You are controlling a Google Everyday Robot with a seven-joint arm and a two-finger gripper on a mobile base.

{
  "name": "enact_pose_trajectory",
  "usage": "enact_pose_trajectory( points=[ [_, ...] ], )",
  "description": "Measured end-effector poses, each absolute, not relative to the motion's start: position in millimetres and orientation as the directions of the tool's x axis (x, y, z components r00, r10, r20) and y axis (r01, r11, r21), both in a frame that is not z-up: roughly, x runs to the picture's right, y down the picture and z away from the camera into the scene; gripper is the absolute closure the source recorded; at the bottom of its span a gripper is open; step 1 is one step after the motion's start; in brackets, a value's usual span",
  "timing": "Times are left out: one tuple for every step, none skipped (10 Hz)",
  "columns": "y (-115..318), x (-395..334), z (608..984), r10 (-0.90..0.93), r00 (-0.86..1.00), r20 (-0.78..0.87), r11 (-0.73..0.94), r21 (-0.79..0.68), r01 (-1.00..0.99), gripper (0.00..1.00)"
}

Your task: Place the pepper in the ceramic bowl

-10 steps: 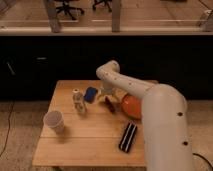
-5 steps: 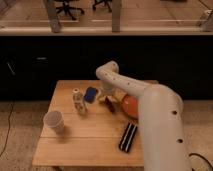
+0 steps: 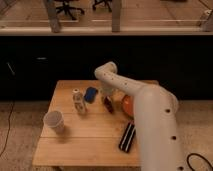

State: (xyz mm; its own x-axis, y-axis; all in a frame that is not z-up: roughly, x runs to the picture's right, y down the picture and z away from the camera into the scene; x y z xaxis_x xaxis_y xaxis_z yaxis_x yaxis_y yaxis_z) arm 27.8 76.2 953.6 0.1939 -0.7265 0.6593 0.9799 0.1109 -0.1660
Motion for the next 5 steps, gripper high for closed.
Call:
enact_pose_trajectory(
  points=[
    [76.5,28.1,953.7,-0.723,0.196,0.662,0.111,-0.169,0.979,0.88],
    [77.1,28.5,953.3,-0.722,0.197,0.664,0.111,-0.170,0.979,0.95],
    [77.9,29.6,951.4,-0.719,0.197,0.666,0.111,-0.170,0.979,1.00],
    [78.1,31.1,948.8,-0.718,0.197,0.668,0.113,-0.168,0.979,1.00],
    [77.8,31.8,945.5,-0.718,0.191,0.669,0.113,-0.160,0.981,1.00]
  ],
)
